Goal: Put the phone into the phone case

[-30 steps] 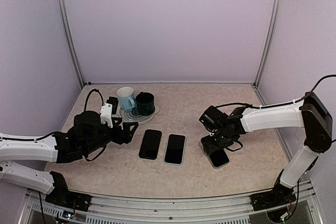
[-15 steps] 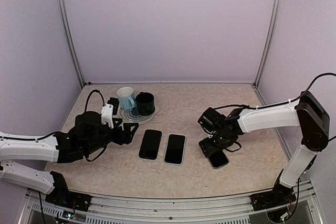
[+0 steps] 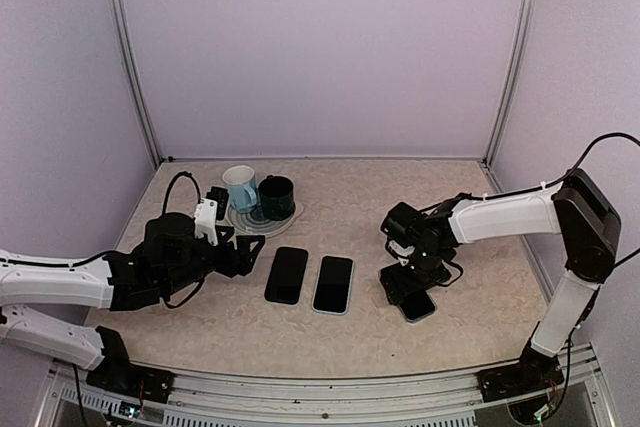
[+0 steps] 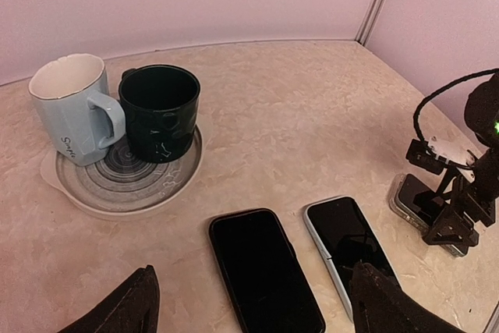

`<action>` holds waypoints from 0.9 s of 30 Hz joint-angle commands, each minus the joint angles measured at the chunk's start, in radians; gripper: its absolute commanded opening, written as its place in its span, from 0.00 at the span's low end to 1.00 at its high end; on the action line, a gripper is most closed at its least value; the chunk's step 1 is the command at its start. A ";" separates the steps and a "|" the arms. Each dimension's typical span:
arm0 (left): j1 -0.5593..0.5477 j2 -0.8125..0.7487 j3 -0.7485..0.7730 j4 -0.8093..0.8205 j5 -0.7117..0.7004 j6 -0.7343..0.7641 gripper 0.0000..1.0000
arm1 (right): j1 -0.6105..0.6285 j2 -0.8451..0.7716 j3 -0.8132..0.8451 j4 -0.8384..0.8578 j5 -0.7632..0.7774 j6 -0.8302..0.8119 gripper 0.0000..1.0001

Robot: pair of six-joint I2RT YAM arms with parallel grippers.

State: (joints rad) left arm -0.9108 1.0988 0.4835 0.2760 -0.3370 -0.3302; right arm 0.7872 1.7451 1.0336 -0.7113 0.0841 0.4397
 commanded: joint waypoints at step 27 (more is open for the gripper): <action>-0.014 0.411 0.274 0.195 0.403 -0.096 0.86 | 0.079 -0.212 -0.221 0.486 -0.064 -0.063 0.30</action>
State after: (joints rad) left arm -0.9211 1.3693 0.6674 0.3382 -0.1780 -0.3618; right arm 0.8326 1.5833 0.8619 -0.4564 0.0120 0.3893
